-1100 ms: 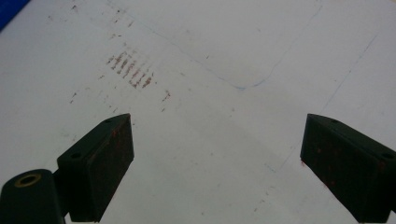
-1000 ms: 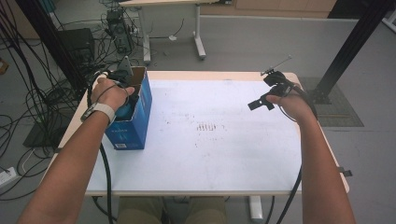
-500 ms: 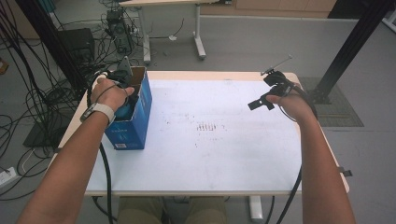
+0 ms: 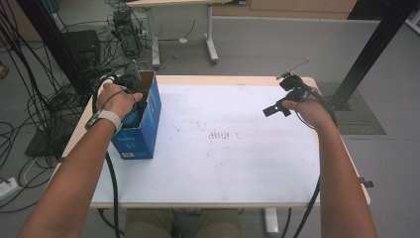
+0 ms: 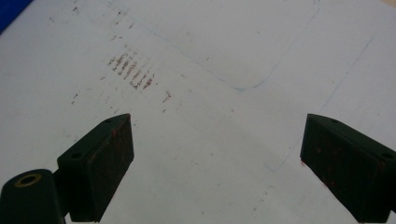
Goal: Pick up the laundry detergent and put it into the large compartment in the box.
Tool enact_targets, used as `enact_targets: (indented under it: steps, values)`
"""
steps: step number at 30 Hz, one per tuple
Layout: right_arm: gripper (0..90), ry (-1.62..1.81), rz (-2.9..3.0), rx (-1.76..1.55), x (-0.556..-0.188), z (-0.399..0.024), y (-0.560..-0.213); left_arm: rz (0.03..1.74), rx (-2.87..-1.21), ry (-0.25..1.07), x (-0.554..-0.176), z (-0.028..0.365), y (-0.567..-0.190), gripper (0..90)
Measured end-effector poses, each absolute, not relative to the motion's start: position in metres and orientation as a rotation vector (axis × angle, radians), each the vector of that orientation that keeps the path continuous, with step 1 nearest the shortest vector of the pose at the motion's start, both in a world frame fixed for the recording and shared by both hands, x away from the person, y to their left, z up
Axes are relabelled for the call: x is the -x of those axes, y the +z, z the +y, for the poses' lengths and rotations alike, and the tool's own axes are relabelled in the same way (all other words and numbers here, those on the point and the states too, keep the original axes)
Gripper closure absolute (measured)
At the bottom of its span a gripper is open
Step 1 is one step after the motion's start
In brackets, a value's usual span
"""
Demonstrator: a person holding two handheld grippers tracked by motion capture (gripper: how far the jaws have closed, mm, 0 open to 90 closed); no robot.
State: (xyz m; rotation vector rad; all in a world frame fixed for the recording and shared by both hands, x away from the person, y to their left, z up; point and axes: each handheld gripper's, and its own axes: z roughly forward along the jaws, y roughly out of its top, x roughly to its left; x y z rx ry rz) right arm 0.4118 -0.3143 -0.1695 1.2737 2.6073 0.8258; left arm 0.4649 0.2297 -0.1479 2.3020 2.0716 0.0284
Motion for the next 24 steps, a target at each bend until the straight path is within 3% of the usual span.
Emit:
enact_targets:
  steps: [24]
  values:
    - [9.4,0.824,2.607,-1.278,-0.4121,-0.3144,-0.17,2.07,-2.297,0.027,-0.4641,0.231,-0.1479,38.3]
